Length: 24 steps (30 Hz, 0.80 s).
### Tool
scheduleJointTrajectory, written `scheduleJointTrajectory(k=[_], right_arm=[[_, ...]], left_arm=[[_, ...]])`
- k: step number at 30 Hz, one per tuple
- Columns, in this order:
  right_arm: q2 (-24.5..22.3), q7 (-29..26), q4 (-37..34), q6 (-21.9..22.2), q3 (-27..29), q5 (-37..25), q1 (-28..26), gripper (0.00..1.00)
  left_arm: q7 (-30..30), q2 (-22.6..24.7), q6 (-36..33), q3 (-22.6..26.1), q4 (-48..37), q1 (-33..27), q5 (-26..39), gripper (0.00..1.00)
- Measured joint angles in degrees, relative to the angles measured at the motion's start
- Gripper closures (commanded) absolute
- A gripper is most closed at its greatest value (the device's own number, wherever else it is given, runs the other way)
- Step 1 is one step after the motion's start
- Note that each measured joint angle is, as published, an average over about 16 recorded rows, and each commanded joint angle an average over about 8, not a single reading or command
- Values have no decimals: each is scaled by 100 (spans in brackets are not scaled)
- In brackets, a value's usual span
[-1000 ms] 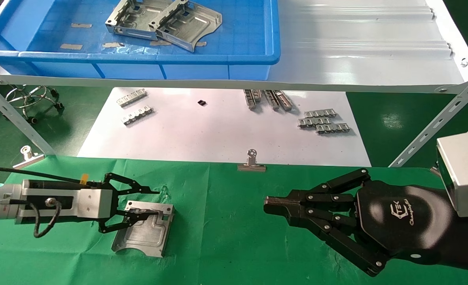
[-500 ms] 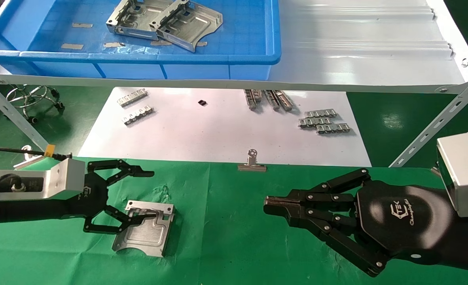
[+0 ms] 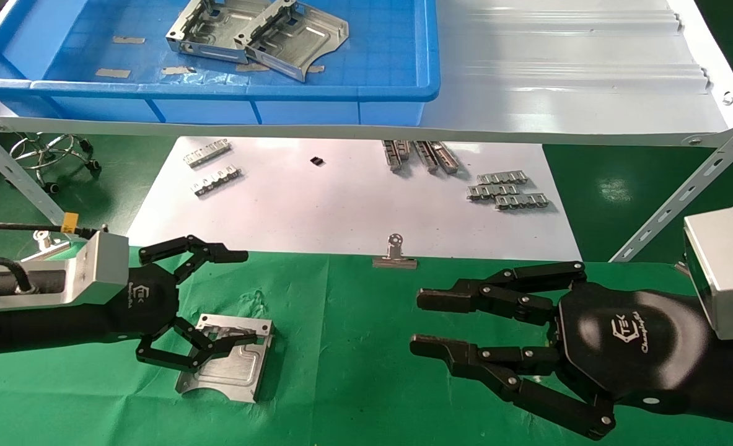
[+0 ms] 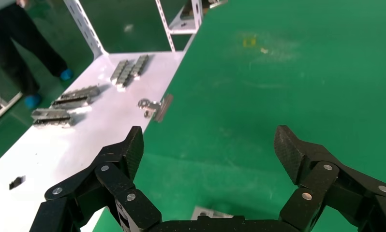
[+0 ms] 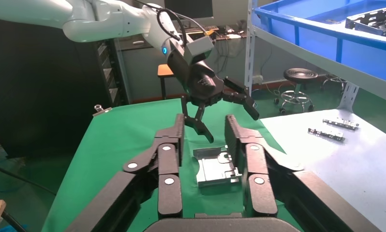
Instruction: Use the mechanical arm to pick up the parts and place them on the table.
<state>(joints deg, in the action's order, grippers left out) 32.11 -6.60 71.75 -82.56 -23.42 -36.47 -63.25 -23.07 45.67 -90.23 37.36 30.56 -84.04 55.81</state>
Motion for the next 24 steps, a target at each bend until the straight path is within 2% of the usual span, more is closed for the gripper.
scheduleJointTrajectory(k=[24], right_arm=[[0, 0, 0, 0, 0, 0, 0, 0]], left_arm=[[1954, -615, 262, -1233, 2485, 1299, -806, 0]])
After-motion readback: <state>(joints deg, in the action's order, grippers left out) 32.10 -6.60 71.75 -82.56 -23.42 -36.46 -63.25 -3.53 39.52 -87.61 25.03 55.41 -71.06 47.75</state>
